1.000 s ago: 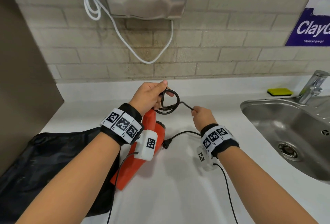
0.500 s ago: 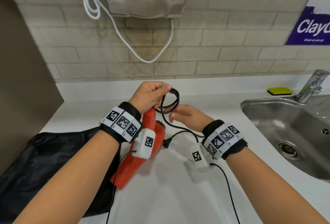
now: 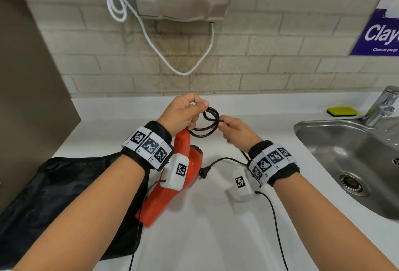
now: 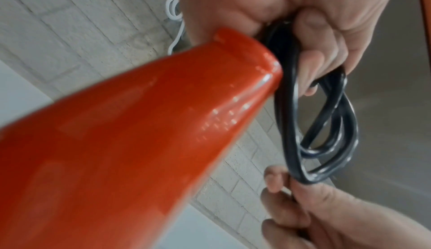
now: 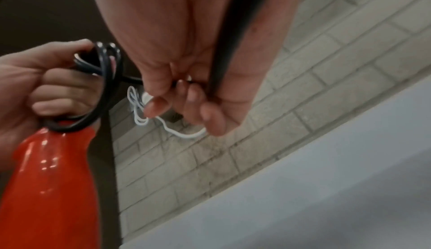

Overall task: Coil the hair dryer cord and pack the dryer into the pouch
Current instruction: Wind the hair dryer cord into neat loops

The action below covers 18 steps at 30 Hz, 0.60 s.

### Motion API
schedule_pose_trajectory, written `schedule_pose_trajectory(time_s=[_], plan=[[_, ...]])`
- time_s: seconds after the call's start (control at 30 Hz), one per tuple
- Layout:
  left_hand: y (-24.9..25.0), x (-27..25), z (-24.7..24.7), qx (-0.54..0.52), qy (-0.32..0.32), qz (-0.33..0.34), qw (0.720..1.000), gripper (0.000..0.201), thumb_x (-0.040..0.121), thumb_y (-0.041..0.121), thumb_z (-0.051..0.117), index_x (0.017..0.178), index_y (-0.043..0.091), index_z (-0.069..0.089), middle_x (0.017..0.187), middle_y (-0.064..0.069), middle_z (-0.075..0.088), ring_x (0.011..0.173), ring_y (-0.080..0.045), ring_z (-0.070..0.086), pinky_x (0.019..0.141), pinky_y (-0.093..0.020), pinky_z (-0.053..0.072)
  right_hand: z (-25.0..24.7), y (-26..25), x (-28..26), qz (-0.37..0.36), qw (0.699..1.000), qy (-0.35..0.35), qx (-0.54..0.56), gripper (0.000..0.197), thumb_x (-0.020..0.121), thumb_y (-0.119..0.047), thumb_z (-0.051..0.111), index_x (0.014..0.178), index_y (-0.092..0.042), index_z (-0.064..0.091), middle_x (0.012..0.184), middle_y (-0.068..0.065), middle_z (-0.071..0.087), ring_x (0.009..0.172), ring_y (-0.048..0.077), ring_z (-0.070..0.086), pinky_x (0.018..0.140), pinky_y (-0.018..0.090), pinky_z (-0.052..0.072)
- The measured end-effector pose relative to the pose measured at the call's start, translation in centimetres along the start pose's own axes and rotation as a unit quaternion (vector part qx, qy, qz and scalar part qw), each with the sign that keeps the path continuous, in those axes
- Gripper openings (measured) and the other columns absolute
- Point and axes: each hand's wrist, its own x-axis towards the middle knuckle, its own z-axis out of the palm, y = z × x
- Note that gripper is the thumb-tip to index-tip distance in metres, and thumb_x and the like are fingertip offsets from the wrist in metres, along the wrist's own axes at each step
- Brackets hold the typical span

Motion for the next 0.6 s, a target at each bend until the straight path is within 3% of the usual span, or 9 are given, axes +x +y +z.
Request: schedule_pose_trajectory(time_s=[0.1, 0.23, 0.43, 0.6], plan=[[0.1, 0.1, 0.0, 0.012, -0.015, -0.005, 1.000, 0.023, 0.092, 0.011, 0.049, 0.069, 0.012, 0.046, 0.037, 0.014, 0.031, 0.034, -0.002, 0.023, 0.037, -0.015, 0.025, -1.4, -1.3, 0.4, -0.039, 0.994, 0.092, -0.036, 0.032, 0.093, -0.006, 0.041, 0.069, -0.025, 0.051, 0.064, -0.010, 0.045, 0.058, -0.003, 0.042, 0.061, 0.016, 0.032], [0.2, 0.0, 0.5, 0.060, -0.054, 0.010, 0.997, 0.024, 0.092, 0.014, 0.050, 0.068, 0.013, 0.048, 0.038, 0.012, 0.032, 0.036, -0.003, 0.023, 0.041, -0.019, 0.023, -2.1, -3.7, 0.3, -0.075, 0.974, 0.202, -0.074, 0.017, 0.091, -0.006, 0.044, 0.077, -0.013, 0.051, 0.063, -0.007, 0.046, 0.061, 0.004, 0.042, 0.056, 0.008, 0.034], [-0.1, -0.1, 1.0, 0.096, -0.055, 0.031, 0.993, 0.020, 0.092, 0.013, 0.050, 0.072, 0.017, 0.052, 0.037, 0.011, 0.033, 0.036, -0.004, 0.024, 0.041, -0.022, 0.021, -1.0, -5.7, -0.4, -0.127, 0.957, 0.235, -0.115, 0.018, 0.092, -0.004, 0.041, 0.076, -0.011, 0.048, 0.058, -0.007, 0.043, 0.054, 0.005, 0.039, 0.051, 0.010, 0.035], [-0.3, -0.2, 1.1, 0.128, -0.056, 0.055, 0.989, 0.024, 0.095, 0.012, 0.043, 0.094, 0.031, 0.057, 0.038, 0.013, 0.034, 0.036, -0.002, 0.027, 0.039, -0.017, 0.025, -0.3, -6.4, -0.9, -0.170, 0.951, 0.233, -0.110, 0.017, 0.090, -0.003, 0.042, 0.077, -0.003, 0.053, 0.060, -0.003, 0.044, 0.056, 0.007, 0.040, 0.052, 0.015, 0.033]])
